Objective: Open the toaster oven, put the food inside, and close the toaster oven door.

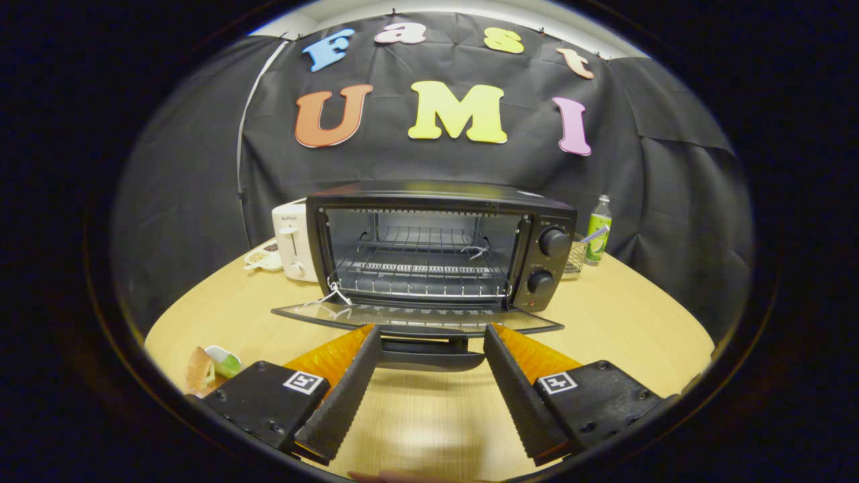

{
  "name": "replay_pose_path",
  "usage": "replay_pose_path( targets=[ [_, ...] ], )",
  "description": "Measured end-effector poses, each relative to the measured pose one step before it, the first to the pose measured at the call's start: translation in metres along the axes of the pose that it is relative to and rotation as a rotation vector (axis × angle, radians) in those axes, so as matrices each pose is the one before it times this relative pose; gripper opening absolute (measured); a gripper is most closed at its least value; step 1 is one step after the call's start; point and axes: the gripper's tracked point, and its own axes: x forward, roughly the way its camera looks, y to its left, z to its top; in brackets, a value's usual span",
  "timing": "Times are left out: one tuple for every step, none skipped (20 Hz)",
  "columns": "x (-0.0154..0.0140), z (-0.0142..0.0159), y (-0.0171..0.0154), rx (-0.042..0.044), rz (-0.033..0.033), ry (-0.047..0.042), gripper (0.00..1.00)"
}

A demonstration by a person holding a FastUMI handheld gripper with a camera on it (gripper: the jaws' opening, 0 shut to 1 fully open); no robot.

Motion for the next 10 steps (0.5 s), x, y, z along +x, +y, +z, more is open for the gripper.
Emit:
replay_pose_path(
  targets=[
    [0.00071, -0.0087, 0.0001, 0.01004, 0.00345, 0.00883, 1.0],
    [0.0025, -0.01256, -0.00046, 0.02179, 0.00568, 0.0271, 1.0],
    [0.0047, -0.01367, -0.00041, 0.02462, 0.00544, 0.04116, 1.0],
    [0.00735, -0.0129, -0.00034, 0.01822, 0.00588, 0.0549, 1.0],
    [-0.00199, 0.00093, -0.00043, 0.00199, -0.00415, -0.01238, 1.0],
    [0.00534, 0.00798, 0.00306, -0.01758, 0.01506, -0.01611, 0.99],
    [-0.00798, -0.00473, 0.00542, -0.01843, 0.01329, 0.02291, 0.98],
    [-0.00364, -0.00613, 0.00097, -0.01074, 0.01329, 0.03113, 0.99],
    [-0.00335, -0.00505, 0.00529, -0.00059, 0.04089, 0.02973, 0.99],
    [-0.00616, -0.00128, 0.0084, 0.01007, 0.05213, 0.01752, 0.99]
  ],
)
